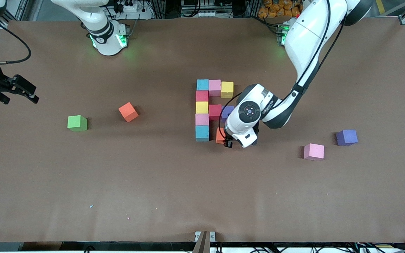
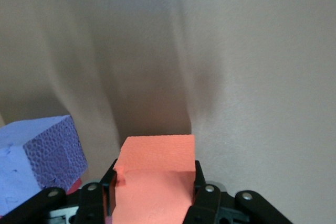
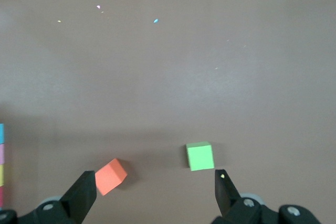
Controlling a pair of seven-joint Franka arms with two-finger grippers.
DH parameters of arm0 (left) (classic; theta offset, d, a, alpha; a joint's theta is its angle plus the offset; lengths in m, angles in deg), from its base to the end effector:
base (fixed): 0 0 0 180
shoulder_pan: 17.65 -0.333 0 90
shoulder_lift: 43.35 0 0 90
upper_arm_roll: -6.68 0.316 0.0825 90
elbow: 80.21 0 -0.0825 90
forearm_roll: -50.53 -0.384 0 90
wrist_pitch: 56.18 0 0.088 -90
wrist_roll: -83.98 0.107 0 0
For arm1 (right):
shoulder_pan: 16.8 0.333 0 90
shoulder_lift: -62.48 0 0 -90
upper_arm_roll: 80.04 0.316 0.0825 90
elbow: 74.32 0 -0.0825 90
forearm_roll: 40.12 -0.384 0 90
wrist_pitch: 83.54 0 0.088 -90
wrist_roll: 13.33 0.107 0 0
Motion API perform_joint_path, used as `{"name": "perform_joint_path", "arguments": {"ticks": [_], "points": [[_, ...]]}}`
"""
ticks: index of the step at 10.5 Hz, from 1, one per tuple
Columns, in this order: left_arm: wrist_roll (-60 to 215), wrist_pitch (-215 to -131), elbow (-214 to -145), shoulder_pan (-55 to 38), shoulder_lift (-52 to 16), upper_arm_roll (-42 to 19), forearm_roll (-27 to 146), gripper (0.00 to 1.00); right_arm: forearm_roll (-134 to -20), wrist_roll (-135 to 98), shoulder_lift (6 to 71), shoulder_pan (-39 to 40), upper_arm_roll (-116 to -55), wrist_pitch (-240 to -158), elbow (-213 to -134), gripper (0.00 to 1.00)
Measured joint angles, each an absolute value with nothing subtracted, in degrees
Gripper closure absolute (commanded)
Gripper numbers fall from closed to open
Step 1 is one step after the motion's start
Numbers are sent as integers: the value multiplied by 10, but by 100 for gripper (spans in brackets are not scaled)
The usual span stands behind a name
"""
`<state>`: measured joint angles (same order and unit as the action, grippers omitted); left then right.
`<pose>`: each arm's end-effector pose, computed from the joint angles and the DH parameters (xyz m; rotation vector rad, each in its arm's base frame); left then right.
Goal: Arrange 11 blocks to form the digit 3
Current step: 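Lower the orange cube beside the cyan cube and open the left gripper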
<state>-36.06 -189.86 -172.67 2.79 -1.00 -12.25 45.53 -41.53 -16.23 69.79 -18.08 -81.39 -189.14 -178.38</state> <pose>0.5563 -0.4158 0.2120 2.3279 2.0236 -0.2317 0.5356 -0.0233 0.6015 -3.1125 0.0002 -0.2426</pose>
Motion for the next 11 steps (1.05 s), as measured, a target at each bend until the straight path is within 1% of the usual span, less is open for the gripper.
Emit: {"name": "perform_joint_path", "arguments": {"ticks": [3, 7, 9, 11], "points": [[-420, -1898, -1725, 35, -9, -121, 455, 100, -402, -162, 698, -180, -806, -1887, -1781, 0], [-459, -1898, -1725, 48, -7, -120, 455, 100, -399, -167, 695, -180, -806, -1781, -1754, 0], [-459, -1898, -1724, 54, -1, -116, 455, 100, -399, -170, 684, -183, -809, -1770, -1737, 0], [-459, -1897, -1716, 76, 1, -100, 455, 100, -399, -172, 664, -186, -810, -1756, -1711, 0]]}}
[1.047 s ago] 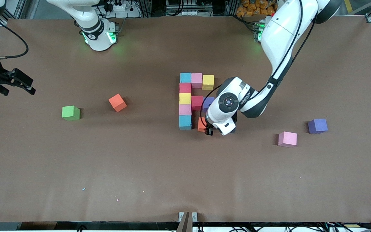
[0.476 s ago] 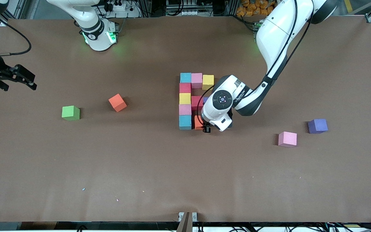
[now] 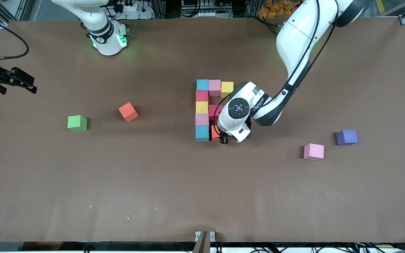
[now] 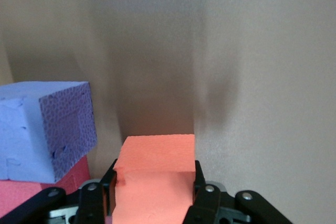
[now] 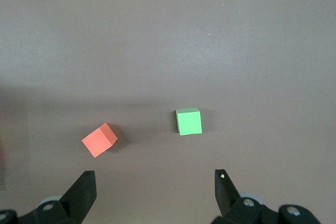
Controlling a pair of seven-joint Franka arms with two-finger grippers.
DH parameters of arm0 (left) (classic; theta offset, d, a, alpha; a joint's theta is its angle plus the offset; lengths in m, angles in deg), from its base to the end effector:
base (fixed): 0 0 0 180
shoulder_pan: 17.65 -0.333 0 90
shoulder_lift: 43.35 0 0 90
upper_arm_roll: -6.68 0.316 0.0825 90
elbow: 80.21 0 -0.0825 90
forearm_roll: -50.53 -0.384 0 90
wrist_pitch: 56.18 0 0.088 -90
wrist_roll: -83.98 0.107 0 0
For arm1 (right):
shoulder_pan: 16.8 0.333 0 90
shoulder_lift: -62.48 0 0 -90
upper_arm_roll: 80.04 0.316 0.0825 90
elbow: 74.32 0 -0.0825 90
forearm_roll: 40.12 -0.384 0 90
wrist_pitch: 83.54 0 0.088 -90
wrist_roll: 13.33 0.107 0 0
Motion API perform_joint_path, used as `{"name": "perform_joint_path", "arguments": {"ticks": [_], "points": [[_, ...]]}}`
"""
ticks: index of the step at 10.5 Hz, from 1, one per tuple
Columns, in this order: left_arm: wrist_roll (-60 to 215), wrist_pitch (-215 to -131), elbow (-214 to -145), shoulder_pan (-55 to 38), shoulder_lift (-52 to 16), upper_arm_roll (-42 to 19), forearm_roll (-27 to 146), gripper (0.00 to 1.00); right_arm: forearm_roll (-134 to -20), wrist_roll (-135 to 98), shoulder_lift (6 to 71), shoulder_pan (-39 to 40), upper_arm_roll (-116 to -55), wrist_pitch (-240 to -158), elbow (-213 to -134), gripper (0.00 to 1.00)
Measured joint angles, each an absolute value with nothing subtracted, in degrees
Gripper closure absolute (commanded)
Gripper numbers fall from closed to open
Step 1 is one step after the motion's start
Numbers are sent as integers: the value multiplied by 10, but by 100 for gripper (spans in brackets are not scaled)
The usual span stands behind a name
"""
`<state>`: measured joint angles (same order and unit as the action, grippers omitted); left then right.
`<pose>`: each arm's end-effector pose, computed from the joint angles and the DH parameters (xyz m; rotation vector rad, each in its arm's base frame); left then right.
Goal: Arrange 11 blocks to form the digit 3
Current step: 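Lower the orange cube beside the cyan cube and open the left gripper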
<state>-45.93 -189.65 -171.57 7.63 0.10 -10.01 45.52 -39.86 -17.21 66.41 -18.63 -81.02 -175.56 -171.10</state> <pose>0.5368 -0.4442 0.2018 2.2243 2.1819 -0.2092 0.5340 -0.0270 0.6089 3.1389 0.0297 -0.0230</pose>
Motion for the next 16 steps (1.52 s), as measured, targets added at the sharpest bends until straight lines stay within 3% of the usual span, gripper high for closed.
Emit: {"name": "perform_joint_path", "arguments": {"ticks": [3, 4, 6, 16], "points": [[-459, -1892, -1706, 92, 4, -90, 455, 96, -399, -172, 626, -188, -811, -1706, -1651, 0], [-458, -1892, -1706, 92, 5, -89, 455, 73, -399, -172, 621, -191, -812, -1705, -1645, 0], [-454, -1891, -1705, 92, 5, -89, 454, 0, -399, -172, 619, -194, -813, -1705, -1640, 0], [-453, -1849, -1671, 93, -13, -90, 451, 0, -402, -172, 619, -208, -815, -1715, -1625, 0]]}}
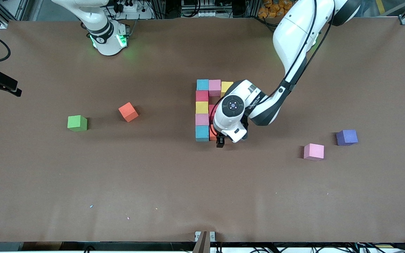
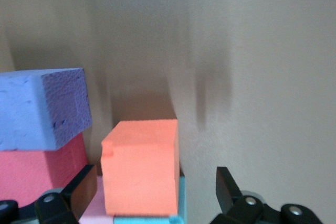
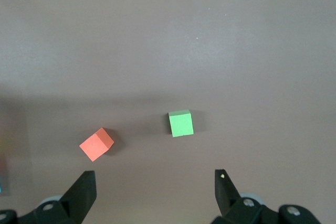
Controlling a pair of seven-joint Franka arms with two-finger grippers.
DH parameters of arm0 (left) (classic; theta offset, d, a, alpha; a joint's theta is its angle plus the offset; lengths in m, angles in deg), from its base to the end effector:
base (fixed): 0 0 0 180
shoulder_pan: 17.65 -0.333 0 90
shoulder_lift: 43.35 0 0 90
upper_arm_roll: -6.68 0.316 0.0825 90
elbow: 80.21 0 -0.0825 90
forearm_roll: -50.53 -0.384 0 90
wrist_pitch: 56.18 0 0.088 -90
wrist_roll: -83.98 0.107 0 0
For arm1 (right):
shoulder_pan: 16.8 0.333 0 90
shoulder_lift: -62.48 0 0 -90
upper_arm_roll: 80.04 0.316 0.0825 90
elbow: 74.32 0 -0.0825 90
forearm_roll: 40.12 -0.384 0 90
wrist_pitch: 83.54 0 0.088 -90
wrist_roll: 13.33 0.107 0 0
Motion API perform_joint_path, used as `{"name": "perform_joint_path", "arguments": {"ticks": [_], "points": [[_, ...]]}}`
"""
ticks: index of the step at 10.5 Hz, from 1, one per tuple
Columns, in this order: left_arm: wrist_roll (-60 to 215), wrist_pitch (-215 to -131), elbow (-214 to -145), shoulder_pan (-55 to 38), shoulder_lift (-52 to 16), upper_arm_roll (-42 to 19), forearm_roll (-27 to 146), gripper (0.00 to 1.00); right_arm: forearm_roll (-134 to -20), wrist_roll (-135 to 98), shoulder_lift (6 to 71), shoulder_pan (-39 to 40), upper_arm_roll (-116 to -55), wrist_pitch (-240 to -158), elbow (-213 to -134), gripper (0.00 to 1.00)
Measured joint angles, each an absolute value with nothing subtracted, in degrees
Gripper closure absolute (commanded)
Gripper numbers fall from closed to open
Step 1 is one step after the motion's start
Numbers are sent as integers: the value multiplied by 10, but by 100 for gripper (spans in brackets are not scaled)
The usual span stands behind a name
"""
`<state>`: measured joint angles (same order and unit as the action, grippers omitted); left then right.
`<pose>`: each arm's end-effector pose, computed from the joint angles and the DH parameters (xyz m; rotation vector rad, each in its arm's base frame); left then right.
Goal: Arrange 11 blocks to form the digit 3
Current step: 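Lower the orange cube beside the cyan cube and open the left gripper, then move the left gripper to the lavender cube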
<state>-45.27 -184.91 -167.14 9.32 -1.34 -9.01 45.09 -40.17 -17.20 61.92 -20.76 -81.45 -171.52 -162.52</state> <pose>0.5472 -0.4571 0.2426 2.2490 2.1420 -0.1627 0.5518 -0.0517 0.6308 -3.1395 0.0411 0.0212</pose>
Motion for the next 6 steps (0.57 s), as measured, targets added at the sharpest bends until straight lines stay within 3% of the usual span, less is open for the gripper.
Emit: {"name": "perform_joint_path", "arguments": {"ticks": [6], "points": [[-358, -1767, -1665, 77, -125, -85, 451, 0, -411, -172, 619, -225, -815, -1717, -1624, 0]]}}
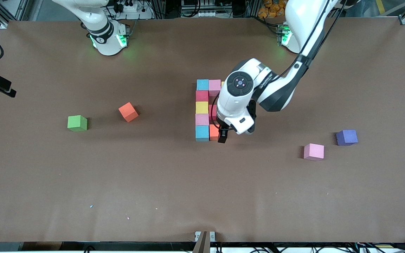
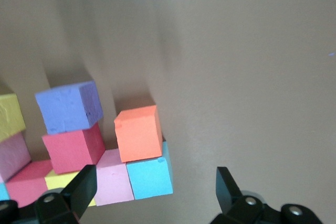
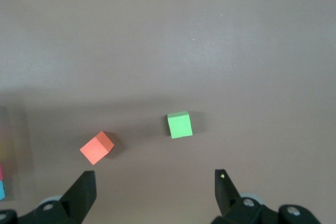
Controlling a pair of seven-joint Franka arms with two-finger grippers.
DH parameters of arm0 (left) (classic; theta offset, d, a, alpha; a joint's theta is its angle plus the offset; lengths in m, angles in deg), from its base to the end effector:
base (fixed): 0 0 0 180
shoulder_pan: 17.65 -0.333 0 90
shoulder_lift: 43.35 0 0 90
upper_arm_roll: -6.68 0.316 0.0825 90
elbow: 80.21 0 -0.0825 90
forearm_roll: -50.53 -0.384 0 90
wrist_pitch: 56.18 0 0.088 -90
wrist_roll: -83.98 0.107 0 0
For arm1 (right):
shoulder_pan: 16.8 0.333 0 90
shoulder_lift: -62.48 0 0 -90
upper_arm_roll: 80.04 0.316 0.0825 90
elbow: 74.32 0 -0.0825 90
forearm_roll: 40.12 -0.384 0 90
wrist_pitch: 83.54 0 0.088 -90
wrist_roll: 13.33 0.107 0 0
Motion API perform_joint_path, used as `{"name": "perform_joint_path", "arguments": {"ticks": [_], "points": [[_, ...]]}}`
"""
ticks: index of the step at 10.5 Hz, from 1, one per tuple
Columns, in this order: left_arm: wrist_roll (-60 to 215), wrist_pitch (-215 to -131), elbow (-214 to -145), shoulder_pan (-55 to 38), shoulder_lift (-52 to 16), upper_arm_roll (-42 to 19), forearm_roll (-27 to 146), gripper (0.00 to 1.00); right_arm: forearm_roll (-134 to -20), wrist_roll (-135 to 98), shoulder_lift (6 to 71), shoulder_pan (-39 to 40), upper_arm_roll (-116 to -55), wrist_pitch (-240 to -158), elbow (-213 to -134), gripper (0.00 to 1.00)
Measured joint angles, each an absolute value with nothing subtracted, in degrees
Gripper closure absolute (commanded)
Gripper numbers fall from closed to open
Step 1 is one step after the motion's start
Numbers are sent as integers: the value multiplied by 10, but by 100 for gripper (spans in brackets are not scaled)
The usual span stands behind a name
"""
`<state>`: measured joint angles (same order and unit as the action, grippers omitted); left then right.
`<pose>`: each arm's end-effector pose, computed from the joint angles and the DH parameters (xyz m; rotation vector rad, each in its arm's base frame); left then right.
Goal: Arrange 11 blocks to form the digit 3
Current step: 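Move the left gripper to the lavender cube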
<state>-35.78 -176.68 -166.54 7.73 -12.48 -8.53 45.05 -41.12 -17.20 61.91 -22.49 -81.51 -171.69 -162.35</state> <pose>0.5581 -0.4322 0.3682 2.3601 1.9429 -0.0544 0.5506 -0.0672 0.6324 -3.1224 0.0889 0.0096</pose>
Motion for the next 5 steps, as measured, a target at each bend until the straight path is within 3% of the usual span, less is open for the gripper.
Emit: {"name": "perform_joint_path", "arguments": {"ticks": [5], "points": [[-56, -1650, -1668, -41, -182, -82, 450, 0, -412, -172, 619, -227, -815, -1717, -1622, 0]]}}
